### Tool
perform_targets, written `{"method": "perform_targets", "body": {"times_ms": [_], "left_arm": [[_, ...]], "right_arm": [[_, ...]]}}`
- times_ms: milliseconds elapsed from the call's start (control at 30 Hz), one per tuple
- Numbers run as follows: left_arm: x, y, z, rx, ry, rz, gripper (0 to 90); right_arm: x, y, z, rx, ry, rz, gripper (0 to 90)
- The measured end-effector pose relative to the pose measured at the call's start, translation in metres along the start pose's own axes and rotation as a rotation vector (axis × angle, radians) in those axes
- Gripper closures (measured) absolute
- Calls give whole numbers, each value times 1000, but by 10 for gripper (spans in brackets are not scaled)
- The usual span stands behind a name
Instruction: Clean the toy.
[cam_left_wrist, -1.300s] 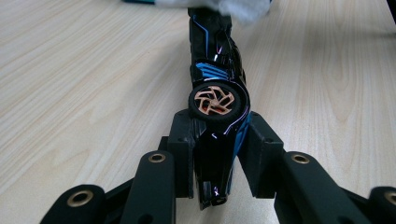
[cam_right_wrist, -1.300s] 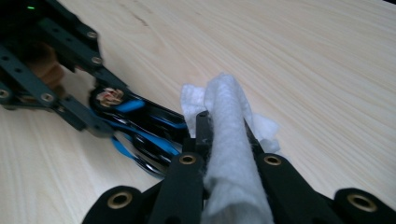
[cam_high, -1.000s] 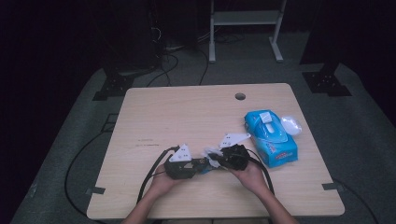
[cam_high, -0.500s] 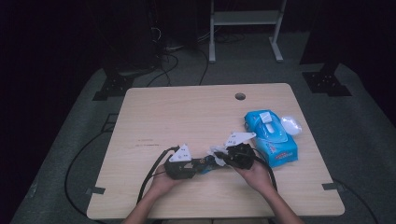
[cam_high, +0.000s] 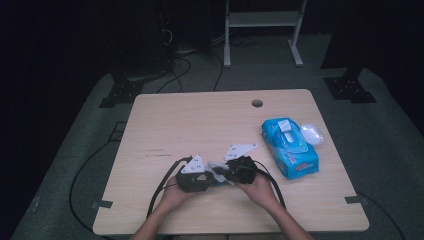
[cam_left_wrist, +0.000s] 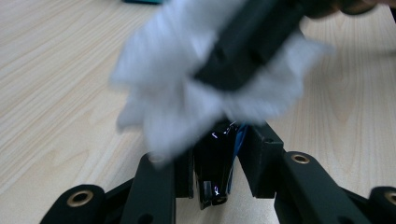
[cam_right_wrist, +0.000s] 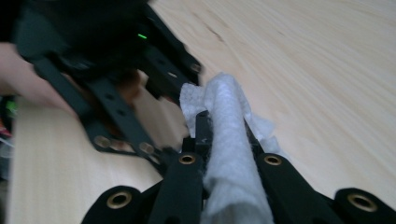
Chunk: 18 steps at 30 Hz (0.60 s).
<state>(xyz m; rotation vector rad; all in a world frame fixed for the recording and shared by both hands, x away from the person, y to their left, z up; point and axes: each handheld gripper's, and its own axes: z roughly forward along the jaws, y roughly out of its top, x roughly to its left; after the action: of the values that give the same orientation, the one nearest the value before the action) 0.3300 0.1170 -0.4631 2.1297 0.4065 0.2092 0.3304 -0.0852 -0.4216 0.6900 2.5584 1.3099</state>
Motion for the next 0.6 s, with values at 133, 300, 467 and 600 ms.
{"method": "perform_targets", "body": {"times_ms": [133, 300, 467, 600], "left_arm": [[0, 0, 1, -6, 3, 1, 676], [0, 0, 1, -6, -1, -6, 676], [0, 0, 1, -4, 3, -3, 676], [0, 0, 1, -8, 0, -3, 676]], "right_arm": [[-13, -5, -12, 22, -86, 7, 843], [-6, -4, -7, -4, -30, 17, 843], [-6, -4, -8, 6, -34, -2, 843], [-23, -14, -20, 9, -102, 35, 843]]}}
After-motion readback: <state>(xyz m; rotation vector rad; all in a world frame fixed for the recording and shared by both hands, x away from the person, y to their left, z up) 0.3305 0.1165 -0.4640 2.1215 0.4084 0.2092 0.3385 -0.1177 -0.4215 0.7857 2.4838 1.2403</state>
